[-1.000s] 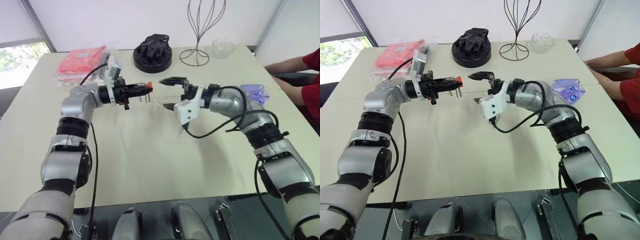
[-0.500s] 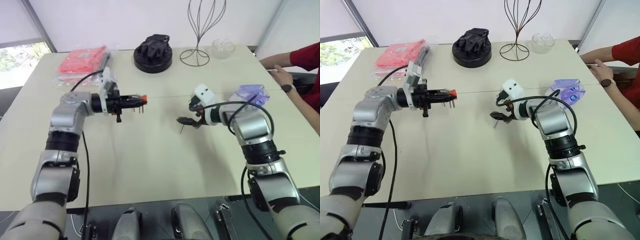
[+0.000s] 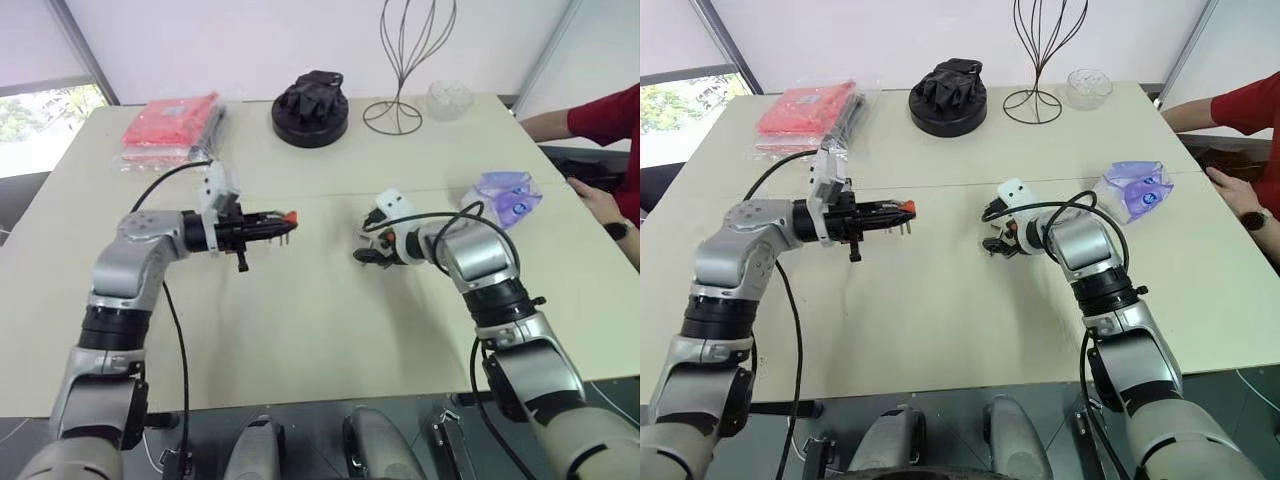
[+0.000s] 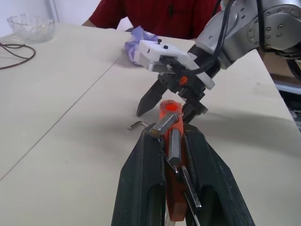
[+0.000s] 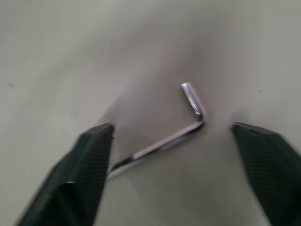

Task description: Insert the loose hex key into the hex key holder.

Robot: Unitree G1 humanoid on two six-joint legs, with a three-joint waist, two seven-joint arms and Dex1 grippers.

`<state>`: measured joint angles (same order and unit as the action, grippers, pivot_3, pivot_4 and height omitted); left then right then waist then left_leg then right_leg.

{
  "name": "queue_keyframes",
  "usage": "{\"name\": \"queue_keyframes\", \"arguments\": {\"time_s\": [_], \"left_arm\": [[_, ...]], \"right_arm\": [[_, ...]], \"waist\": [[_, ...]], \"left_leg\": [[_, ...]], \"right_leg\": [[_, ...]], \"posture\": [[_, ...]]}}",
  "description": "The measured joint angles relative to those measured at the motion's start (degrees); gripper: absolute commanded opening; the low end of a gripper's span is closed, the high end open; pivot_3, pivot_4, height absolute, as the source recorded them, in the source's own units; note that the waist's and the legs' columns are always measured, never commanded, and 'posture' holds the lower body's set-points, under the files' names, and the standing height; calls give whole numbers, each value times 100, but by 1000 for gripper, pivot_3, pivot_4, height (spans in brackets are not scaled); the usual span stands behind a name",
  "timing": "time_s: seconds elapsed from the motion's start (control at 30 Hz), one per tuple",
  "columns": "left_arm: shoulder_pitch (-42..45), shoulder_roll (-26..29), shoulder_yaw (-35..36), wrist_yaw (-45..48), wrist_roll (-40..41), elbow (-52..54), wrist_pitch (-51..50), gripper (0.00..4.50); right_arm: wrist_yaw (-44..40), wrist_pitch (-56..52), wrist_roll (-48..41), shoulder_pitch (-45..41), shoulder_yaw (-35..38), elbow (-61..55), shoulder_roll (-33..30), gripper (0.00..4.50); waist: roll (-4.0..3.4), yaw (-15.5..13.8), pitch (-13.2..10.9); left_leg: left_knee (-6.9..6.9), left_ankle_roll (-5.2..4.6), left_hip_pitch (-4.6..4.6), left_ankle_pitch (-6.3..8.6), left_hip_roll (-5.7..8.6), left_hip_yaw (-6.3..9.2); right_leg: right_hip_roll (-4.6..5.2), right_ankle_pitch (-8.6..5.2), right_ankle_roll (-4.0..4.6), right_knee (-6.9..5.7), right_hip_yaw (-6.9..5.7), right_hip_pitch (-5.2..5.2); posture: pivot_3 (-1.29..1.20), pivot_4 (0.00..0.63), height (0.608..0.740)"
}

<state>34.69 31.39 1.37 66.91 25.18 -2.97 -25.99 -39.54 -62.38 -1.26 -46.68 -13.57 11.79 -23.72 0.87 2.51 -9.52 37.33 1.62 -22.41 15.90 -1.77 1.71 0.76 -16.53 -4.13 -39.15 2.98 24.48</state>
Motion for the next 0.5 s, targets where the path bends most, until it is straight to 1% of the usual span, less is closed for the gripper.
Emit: {"name": "queue_keyframes", "arguments": {"time_s": [0.03,0.1,0.13,0.17,0.2,0.4,0.5], "left_arm": [[-80,2,15,-67,36,65,-2,0],[-146,4,20,-167,59,101,-3,0],[-174,8,28,-213,63,119,-3,0],[-203,16,33,-262,76,144,-1,0],[-228,21,35,-294,90,158,1,0],[-233,23,35,-422,114,100,60,0],[-146,21,25,-411,113,-65,61,0]], "right_arm": [[-18,-2,-6,29,-34,-51,-22,2034],[-67,-11,-16,62,-130,-135,-27,1062],[-96,-26,-22,74,-172,-175,-27,485],[-124,-72,-32,89,-185,-220,-29,152],[-131,-102,-45,104,-194,-250,-32,67],[-114,-122,-103,90,-195,-213,3,67],[56,287,-161,-42,105,285,264,67]], "waist": [[3,1,4],[7,2,8],[9,3,11],[11,3,15],[13,3,19],[19,5,25],[24,59,28]], "left_leg": [[0,-3,0,2,0,0],[0,-4,2,2,-1,1],[0,-4,6,2,-1,1],[0,-4,8,2,-1,1],[0,-5,9,3,-1,1],[-1,-5,10,3,-1,3],[-1,-5,15,3,-3,1]], "right_leg": [[0,0,0,0,0,0],[-3,0,0,2,0,-2],[-3,0,0,2,0,-5],[-3,0,0,2,0,-9],[-3,0,0,3,0,-11],[-5,0,0,5,-3,-12],[-12,0,0,4,-1,-13]], "posture": [[0,150,740],[0,150,740],[0,150,740],[0,150,740],[0,150,740],[0,150,740],[0,150,740]]}}
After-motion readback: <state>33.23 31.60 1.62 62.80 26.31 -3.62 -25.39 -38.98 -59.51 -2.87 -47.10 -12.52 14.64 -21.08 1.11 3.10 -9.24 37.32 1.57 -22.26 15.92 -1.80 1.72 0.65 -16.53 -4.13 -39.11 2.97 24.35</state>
